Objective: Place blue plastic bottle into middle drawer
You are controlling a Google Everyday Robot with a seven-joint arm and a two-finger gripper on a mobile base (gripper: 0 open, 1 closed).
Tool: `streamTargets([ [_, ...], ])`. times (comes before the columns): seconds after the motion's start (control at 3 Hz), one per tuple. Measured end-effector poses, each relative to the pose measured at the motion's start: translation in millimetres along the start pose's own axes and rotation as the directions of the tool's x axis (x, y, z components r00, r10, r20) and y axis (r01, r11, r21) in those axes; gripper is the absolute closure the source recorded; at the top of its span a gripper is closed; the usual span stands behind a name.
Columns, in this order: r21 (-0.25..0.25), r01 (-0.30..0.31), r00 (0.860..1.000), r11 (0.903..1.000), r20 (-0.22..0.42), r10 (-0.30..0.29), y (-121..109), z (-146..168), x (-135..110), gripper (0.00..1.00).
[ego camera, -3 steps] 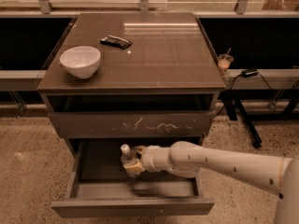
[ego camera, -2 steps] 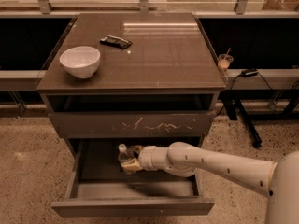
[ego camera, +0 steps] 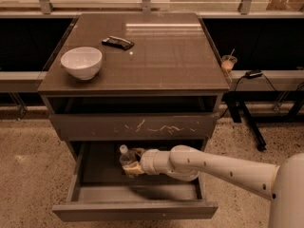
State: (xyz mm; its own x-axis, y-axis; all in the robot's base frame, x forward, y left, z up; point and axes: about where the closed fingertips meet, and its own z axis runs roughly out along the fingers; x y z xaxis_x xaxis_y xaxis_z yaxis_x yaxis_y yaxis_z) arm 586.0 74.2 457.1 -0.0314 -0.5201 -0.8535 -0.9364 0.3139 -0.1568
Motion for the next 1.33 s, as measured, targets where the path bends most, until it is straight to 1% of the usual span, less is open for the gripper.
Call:
streamTargets([
  [0.33, 0.000, 0.000, 1.000, 1.0000, 0.000, 0.000, 0.0, 0.0, 0.0, 0.00],
  [0.67, 0.000, 0.000, 1.000, 1.0000, 0.000, 0.000, 0.0, -0.1, 0.0, 0.00],
  [1.0, 0.024, 0.026, 1.000, 0.9994, -0.018, -0.025, -0.2, -17.8, -4.2, 0.00],
  [1.33, 0.081, 0.036, 0.999, 0.9961, -0.022, -0.034, 3.1, -65.4, -13.1, 0.00],
])
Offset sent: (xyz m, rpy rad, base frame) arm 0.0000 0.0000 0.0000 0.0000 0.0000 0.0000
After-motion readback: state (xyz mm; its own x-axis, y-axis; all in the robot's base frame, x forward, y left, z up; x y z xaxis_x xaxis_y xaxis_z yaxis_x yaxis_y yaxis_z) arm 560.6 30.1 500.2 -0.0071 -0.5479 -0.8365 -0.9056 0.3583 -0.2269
